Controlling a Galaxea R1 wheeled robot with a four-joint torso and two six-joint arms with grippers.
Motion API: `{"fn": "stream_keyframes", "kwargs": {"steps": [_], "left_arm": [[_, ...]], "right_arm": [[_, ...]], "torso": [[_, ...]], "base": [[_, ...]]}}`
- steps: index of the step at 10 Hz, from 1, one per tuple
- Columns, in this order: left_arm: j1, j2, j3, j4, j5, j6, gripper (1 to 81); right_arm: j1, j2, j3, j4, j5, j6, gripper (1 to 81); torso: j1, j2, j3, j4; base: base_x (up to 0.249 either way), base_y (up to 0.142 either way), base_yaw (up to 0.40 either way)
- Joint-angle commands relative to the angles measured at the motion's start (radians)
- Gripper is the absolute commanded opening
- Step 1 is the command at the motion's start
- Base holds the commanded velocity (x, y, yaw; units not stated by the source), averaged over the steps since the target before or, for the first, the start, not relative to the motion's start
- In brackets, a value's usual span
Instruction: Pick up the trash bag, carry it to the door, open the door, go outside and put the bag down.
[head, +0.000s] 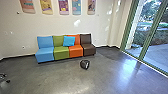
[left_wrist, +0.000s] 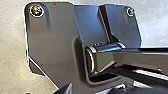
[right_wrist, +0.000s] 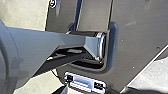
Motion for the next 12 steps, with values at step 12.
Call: {"fn": "stream_keyframes", "kwargs": {"steps": [12], "left_arm": [[-0.036, -0.005, 0.007, 0.002, 0.056, 0.006, 81.1]], "right_arm": [[0.035, -0.001, 0.008, -0.006, -0.068, -0.007, 81.1]], "torso": [[0.000, 0.000, 0.000, 0.000]], "base": [[0.104, 0.000, 0.000]]}}
